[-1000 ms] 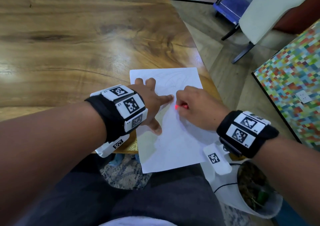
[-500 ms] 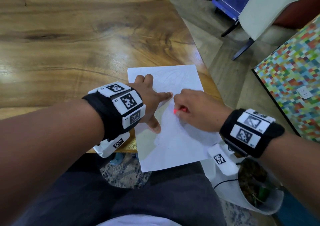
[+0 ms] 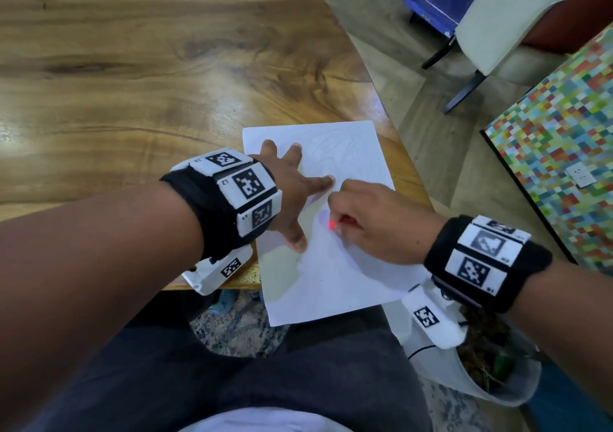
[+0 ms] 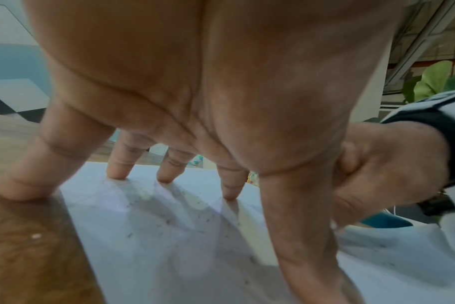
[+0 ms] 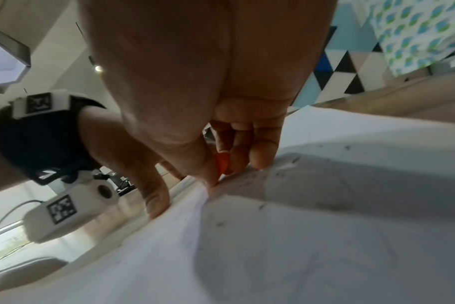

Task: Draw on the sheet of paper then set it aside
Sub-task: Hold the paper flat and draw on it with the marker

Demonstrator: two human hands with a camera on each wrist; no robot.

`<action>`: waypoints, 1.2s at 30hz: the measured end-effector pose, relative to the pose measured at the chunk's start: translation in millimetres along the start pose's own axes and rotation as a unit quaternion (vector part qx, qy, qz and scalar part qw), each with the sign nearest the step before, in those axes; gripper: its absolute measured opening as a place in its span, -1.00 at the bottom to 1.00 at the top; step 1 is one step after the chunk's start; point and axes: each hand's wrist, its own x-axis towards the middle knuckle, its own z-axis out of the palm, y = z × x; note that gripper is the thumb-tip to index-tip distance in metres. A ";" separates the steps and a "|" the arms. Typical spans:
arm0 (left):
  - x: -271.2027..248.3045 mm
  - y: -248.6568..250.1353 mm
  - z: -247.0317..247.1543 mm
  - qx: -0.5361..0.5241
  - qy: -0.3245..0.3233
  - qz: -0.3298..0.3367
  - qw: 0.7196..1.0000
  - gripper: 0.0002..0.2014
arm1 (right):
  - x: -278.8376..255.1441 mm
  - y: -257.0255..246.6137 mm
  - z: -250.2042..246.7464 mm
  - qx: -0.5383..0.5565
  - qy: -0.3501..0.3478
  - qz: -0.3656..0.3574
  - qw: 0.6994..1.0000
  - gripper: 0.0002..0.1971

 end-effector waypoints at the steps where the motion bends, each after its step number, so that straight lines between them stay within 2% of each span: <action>1: 0.4 0.8 0.2 0.002 -0.003 0.000 1.000 0.17 | -2.3 -2.6 1.8 -0.001 -0.009 -0.009 1.000 -0.93; 3: 0.4 2.5 -0.7 0.001 -0.010 -0.002 1.000 0.15 | 3.0 0.8 -1.1 -0.013 0.001 0.008 1.000 -0.92; 6: -1.1 3.5 -2.0 -0.002 -0.009 0.002 1.000 0.13 | 20.2 19.1 -11.5 -0.029 0.056 0.090 0.994 -0.93; 8: -1.6 2.9 -2.0 0.000 -0.007 0.001 1.000 0.13 | 24.3 26.4 -13.4 -0.028 0.068 0.106 0.992 -0.89; 10: -2.1 2.9 -1.8 -0.002 -0.006 0.000 1.000 0.12 | 17.7 16.0 -10.2 -0.029 0.043 0.079 0.996 -0.93; 13: -1.5 6.3 -1.9 -0.004 -0.003 0.001 1.000 0.12 | 2.8 -8.9 -2.7 0.000 0.001 -0.005 1.000 -0.95; 15: -0.7 8.7 -1.0 -0.013 -0.006 0.000 1.000 0.15 | 1.5 -14.1 -2.0 -0.002 -0.007 -0.023 1.000 -0.94; 17: 0.1 8.9 0.1 -0.030 -0.001 0.002 1.000 0.12 | 7.9 -5.0 -4.7 -0.012 0.017 0.006 1.000 -0.95; 20: 1.6 8.8 3.2 -0.049 0.022 0.007 0.999 0.00 | 20.1 20.4 -12.9 -0.020 0.069 0.090 0.993 -0.94; 22: 2.3 10.3 5.3 -0.055 0.035 0.006 0.998 -0.06 | 20.8 28.6 -15.1 -0.025 0.079 0.108 0.991 -0.92; 27: 6.1 11.4 7.5 -0.057 0.047 0.004 0.997 -0.11 | -7.4 3.5 2.1 -0.018 0.002 -0.018 1.000 -0.94; 29: 7.3 11.2 6.2 -0.049 0.049 0.003 0.998 -0.04 | -10.9 2.8 4.8 -0.013 -0.013 -0.021 1.000 -0.94; 32: 6.3 9.9 7.1 -0.039 0.049 0.002 0.998 0.08 | 0.6 18.6 -3.5 -0.017 0.039 0.055 0.998 -0.95; 36: 4.0 6.2 9.8 -0.051 0.043 0.002 0.998 0.05 | 8.7 42.2 -20.9 0.030 0.097 0.166 0.981 -0.92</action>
